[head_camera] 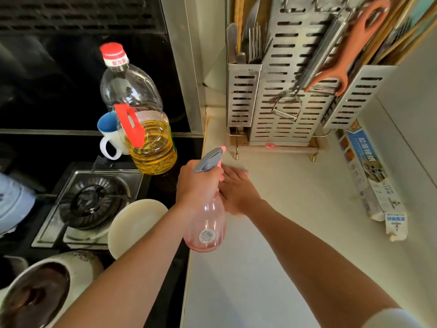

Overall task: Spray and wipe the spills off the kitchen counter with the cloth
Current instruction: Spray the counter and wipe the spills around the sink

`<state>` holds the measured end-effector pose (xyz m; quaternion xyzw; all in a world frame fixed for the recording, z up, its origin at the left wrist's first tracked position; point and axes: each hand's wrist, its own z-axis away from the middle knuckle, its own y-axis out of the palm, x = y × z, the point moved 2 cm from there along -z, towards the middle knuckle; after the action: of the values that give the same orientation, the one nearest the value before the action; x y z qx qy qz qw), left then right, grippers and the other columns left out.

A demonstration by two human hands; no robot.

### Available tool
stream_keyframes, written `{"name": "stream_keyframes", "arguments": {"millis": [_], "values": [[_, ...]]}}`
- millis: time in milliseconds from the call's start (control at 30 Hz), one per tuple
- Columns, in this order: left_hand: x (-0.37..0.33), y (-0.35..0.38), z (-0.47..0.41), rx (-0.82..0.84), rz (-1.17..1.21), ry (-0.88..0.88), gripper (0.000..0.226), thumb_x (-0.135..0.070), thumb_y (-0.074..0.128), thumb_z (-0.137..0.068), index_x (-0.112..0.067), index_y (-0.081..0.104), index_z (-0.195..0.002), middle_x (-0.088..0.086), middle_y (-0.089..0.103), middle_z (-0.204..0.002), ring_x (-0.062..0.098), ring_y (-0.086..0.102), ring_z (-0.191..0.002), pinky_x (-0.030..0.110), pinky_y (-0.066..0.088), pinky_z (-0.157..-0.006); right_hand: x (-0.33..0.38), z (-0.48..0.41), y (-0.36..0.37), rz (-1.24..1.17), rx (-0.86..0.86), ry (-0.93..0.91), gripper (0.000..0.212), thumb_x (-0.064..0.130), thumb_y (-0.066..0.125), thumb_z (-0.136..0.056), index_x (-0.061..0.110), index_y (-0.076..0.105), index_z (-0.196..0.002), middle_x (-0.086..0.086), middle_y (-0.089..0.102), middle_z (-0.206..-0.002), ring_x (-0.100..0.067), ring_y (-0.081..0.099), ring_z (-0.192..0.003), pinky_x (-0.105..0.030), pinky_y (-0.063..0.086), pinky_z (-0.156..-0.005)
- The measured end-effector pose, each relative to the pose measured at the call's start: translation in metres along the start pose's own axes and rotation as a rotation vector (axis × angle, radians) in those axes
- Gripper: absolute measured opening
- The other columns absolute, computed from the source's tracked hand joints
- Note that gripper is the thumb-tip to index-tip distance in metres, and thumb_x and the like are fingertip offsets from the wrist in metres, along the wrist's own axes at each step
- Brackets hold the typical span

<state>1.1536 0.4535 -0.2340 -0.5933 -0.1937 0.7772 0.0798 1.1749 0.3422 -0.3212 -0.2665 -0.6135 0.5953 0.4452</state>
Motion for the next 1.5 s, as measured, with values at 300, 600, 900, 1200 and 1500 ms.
{"name": "stream_keyframes", "arguments": {"millis": [300,600,900,1200,1500], "values": [[-0.006,0.002,0.000,0.040,-0.007,0.006,0.016,-0.008,0.063,-0.073,-0.016,0.057,-0.061,0.009,0.056,-0.057,0.030,0.060,-0.055,0.039,0.051,-0.057,-0.023,0.039,0.014,0.000,-0.033,0.173,0.064,0.057,-0.001,-0.091,0.038,0.003,-0.151,0.008,0.001,-0.162,-0.016,-0.001,-0.149,-0.039,0.000,-0.119],[-0.008,0.006,0.005,0.090,-0.092,-0.010,0.024,-0.015,0.063,-0.073,-0.005,0.072,-0.093,0.017,0.071,-0.075,0.030,0.069,-0.059,0.049,0.062,-0.064,-0.124,0.140,0.000,-0.073,-0.087,0.933,0.059,0.054,0.005,-0.097,0.035,-0.011,-0.151,0.002,-0.016,-0.161,-0.021,-0.011,-0.148,-0.045,-0.004,-0.119],[-0.017,0.010,0.011,0.148,-0.153,0.017,0.034,-0.023,0.059,-0.054,-0.002,0.071,-0.078,0.015,0.064,-0.062,0.044,0.070,-0.072,0.053,0.059,-0.069,0.023,0.101,0.031,0.033,-0.036,0.142,0.058,0.052,0.022,-0.096,0.028,0.034,-0.147,-0.002,0.031,-0.156,-0.028,0.033,-0.141,-0.044,0.013,-0.109],[-0.013,0.012,0.011,0.204,-0.181,0.094,0.021,-0.020,0.061,-0.072,-0.003,0.072,-0.079,0.024,0.070,-0.076,0.034,0.070,-0.064,0.051,0.060,-0.069,-0.116,0.171,0.007,-0.018,-0.107,0.799,0.061,0.060,0.012,-0.096,0.040,-0.006,-0.151,0.005,-0.017,-0.160,-0.020,-0.014,-0.147,-0.041,-0.004,-0.117],[-0.017,0.016,0.013,0.268,-0.220,0.092,0.028,-0.028,0.056,-0.058,-0.010,0.072,-0.072,0.014,0.068,-0.065,0.038,0.070,-0.069,0.048,0.061,-0.069,-0.049,0.141,0.018,-0.094,-0.120,0.844,0.057,0.059,0.012,-0.097,0.042,0.004,-0.151,-0.001,-0.010,-0.162,-0.024,-0.009,-0.148,-0.042,-0.007,-0.115]]}}
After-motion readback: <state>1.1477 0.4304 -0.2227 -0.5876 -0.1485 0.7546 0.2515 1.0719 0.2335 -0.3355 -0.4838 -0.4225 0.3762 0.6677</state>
